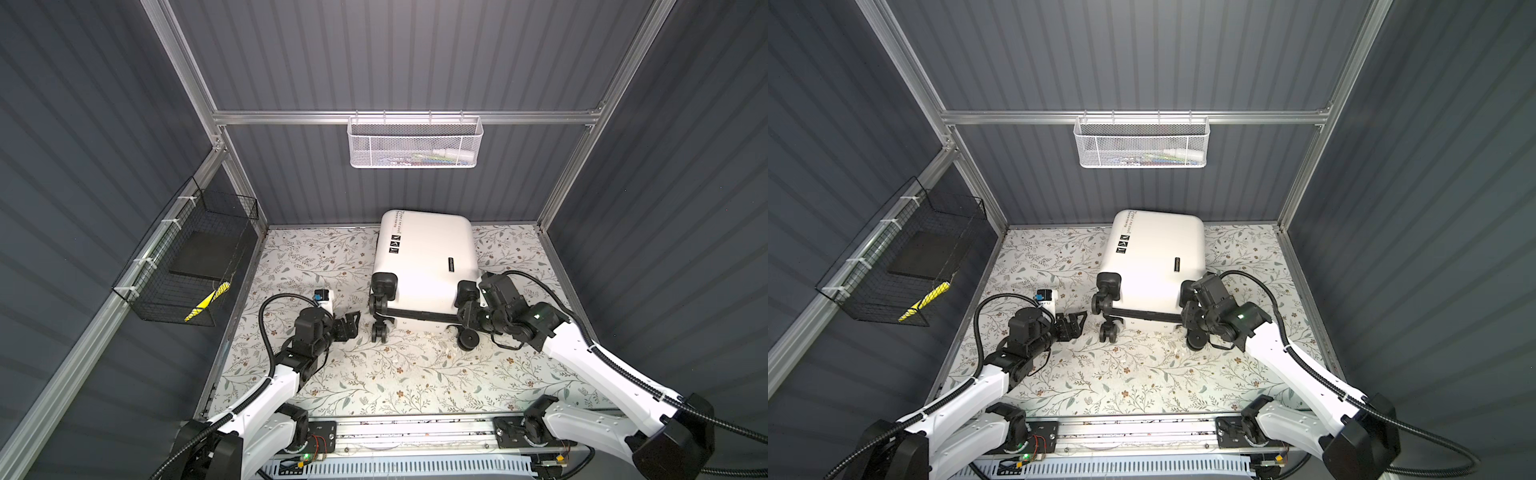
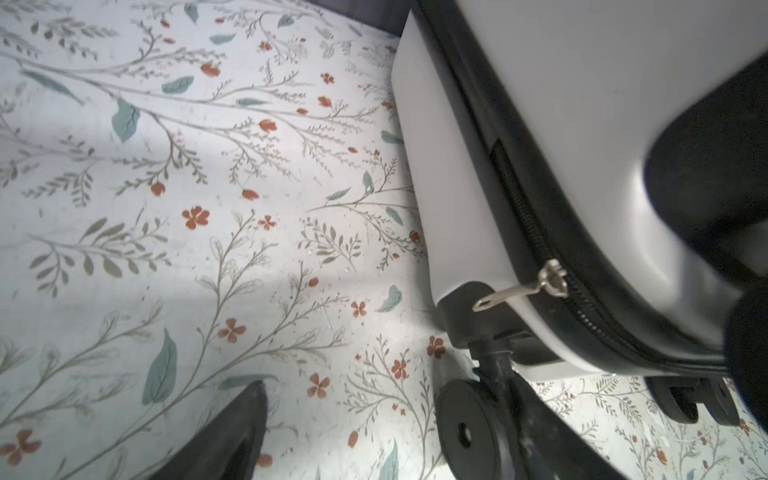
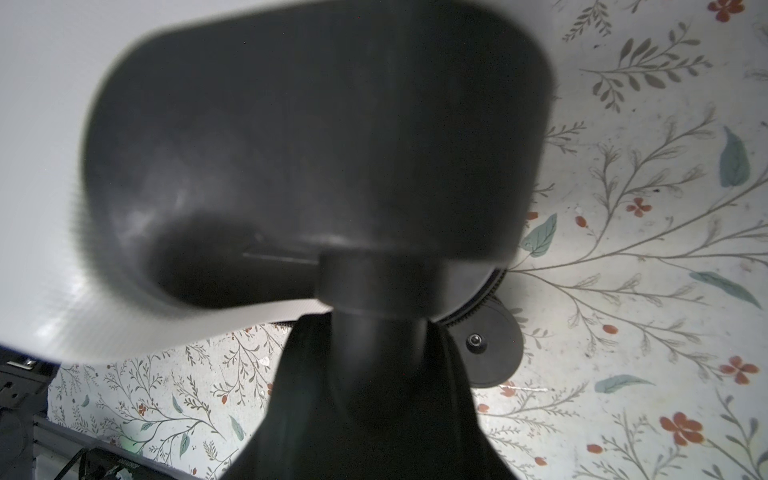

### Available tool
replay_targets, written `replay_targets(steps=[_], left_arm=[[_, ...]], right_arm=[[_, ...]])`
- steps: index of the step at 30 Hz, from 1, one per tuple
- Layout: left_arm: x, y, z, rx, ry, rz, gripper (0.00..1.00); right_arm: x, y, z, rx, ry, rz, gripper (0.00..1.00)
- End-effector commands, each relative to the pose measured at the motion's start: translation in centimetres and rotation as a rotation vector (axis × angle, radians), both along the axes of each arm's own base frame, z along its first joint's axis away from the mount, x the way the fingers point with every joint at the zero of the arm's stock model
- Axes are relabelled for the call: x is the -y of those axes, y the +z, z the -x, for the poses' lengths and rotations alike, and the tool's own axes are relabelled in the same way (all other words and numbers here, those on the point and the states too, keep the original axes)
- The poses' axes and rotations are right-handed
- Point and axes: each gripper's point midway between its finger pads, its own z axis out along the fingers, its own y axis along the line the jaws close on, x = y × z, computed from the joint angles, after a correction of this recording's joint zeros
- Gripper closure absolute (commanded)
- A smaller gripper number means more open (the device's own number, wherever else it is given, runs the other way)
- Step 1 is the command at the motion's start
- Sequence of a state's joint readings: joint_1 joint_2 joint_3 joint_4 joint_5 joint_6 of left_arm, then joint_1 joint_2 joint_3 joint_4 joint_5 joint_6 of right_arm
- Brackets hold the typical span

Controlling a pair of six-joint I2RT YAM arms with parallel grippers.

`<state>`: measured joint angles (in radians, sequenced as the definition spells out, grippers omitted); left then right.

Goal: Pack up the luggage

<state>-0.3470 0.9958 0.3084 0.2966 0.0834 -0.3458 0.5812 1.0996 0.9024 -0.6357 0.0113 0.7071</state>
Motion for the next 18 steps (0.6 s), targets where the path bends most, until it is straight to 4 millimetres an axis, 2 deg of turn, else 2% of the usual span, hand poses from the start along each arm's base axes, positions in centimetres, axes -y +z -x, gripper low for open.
replay_targets(steps=[1,5,9,18], left_arm=[[1.4,2.3,-1.0,0.164,-0.099,-0.027,0.13],[2.4,1.8,-1.2,0.176,-0.17,-0.053,0.14],[3.4,0.9,-1.0,0.177,-0.231,-0.045,0.26],[4.3,0.0,-0.5,0.22,-0.281,0.006,0.4]], right_arm=[[-0.8,0.0,0.3,0.01,0.055,-0.021,1.0],[-0.7,0.1,0.3,0.009,0.054,-0.02,1.0],[-0.6,0.2,0.3,0.009,0.051,-0.018,1.0],[-0.5,-0.1,0.2,0.005,0.048,-0.019,1.0]])
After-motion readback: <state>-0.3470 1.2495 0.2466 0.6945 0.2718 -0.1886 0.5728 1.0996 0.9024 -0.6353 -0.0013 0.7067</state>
